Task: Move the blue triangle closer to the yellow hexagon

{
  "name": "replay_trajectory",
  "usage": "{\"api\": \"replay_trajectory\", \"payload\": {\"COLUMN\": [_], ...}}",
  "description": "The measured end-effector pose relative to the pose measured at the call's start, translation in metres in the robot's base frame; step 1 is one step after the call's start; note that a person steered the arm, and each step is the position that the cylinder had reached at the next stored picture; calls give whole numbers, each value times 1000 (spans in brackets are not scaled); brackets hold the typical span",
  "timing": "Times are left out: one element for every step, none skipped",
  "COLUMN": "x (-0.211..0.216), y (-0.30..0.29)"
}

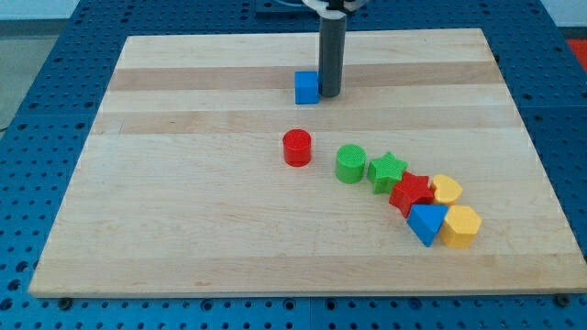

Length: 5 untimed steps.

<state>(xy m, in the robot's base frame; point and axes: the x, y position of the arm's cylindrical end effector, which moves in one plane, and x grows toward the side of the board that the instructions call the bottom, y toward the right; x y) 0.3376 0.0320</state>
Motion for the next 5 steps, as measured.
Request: {"api": "replay_trajectory", "payload": {"x": [21,-11,-28,-22,-51], "y": [-21,-46,-43,-91,-74]}}
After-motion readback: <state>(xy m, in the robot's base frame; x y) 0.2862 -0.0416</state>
